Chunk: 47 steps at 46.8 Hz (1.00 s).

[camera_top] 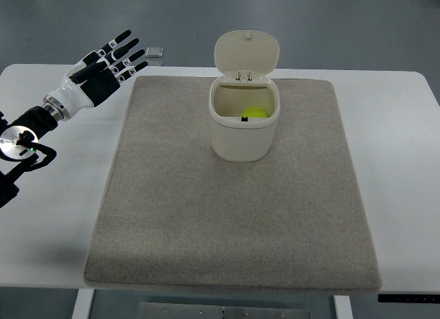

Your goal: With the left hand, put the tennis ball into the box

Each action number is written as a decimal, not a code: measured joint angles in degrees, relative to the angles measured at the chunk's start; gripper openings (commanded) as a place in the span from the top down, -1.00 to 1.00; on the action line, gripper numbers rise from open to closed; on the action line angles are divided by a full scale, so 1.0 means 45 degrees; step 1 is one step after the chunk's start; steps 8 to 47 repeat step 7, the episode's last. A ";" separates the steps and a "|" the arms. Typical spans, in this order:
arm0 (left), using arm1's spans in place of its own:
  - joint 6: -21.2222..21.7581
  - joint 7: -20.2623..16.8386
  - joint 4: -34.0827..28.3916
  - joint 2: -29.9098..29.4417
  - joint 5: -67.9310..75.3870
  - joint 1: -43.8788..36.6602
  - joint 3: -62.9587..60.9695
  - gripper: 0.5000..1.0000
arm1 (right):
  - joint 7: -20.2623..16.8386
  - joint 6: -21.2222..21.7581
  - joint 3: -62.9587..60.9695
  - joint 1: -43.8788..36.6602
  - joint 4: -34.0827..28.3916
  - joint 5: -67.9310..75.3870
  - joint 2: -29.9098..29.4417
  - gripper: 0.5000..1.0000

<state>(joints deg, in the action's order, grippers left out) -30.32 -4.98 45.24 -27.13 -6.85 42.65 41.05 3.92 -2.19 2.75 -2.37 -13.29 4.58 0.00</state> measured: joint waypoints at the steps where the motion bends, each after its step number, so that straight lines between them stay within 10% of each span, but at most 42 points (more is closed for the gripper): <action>1: 0.0000 0.0000 0.0002 0.0000 -0.0001 0.0002 0.0000 -0.97 | 0.0003 0.0000 -0.0003 0.0000 0.0001 0.0006 0.0000 -0.61; 47: 0.0000 0.0000 0.0004 -0.0024 -0.0026 0.0002 0.0000 -0.97 | 0.0035 -0.0001 -0.0003 0.0000 -0.0002 0.0027 0.0000 -0.61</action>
